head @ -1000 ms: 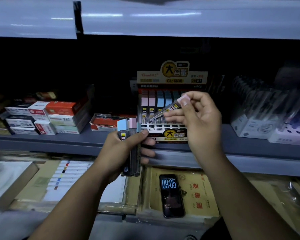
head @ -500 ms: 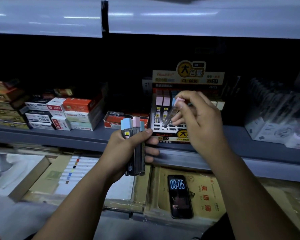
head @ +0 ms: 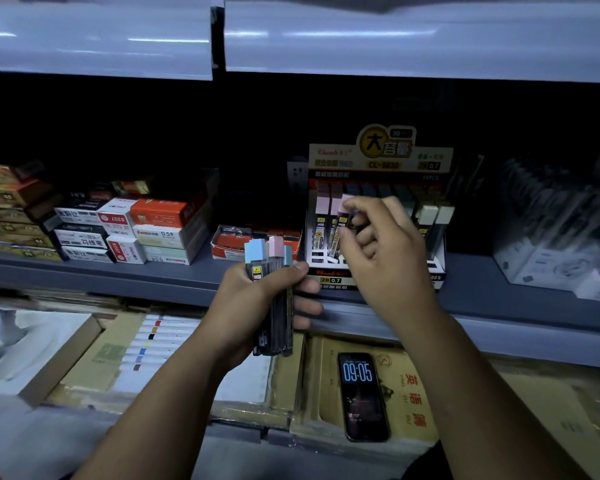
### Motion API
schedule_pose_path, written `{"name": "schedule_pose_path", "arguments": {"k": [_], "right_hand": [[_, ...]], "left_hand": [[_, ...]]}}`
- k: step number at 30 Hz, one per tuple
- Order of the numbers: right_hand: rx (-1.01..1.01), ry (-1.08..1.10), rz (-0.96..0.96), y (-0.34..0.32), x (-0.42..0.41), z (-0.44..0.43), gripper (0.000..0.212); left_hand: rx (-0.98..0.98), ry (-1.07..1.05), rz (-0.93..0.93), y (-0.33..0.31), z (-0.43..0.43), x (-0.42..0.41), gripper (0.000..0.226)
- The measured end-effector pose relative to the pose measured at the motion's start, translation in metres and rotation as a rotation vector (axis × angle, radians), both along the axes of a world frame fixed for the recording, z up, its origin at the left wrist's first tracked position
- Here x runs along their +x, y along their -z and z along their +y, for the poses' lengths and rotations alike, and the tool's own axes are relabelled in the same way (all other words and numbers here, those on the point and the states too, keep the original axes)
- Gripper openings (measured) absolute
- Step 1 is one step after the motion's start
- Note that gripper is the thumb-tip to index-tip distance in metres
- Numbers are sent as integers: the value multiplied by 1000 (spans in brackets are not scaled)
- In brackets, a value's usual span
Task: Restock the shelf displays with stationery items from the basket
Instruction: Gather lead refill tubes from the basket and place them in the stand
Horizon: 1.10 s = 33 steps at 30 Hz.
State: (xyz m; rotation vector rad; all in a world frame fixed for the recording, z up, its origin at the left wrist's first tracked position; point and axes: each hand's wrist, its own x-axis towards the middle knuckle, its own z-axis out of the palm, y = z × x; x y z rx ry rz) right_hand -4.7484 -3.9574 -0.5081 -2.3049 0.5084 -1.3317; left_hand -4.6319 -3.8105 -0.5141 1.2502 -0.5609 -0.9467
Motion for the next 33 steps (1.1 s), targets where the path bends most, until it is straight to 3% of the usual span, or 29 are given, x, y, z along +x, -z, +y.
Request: {"name": "schedule_pose_path", "arguments": {"k": [14,18,24,28,33], "right_hand": [[40,-4,-50,-4,1,4,40],[34,-88,-66,-8,3,16,23],[443,-376,124,-5,13,30,17],[740,-579,97,-9,11,25,15],[925,-530,-24,-11,9,23,7]], "left_hand": [[5,5,-24,-3,0,-1,32],[-9,8,-40,-3,1,0,30],[20,96,-111,-6,2,-1,28],[8,197,-75,-5,4,-1,27],[21,326,-93,-4,6,4,35]]}}
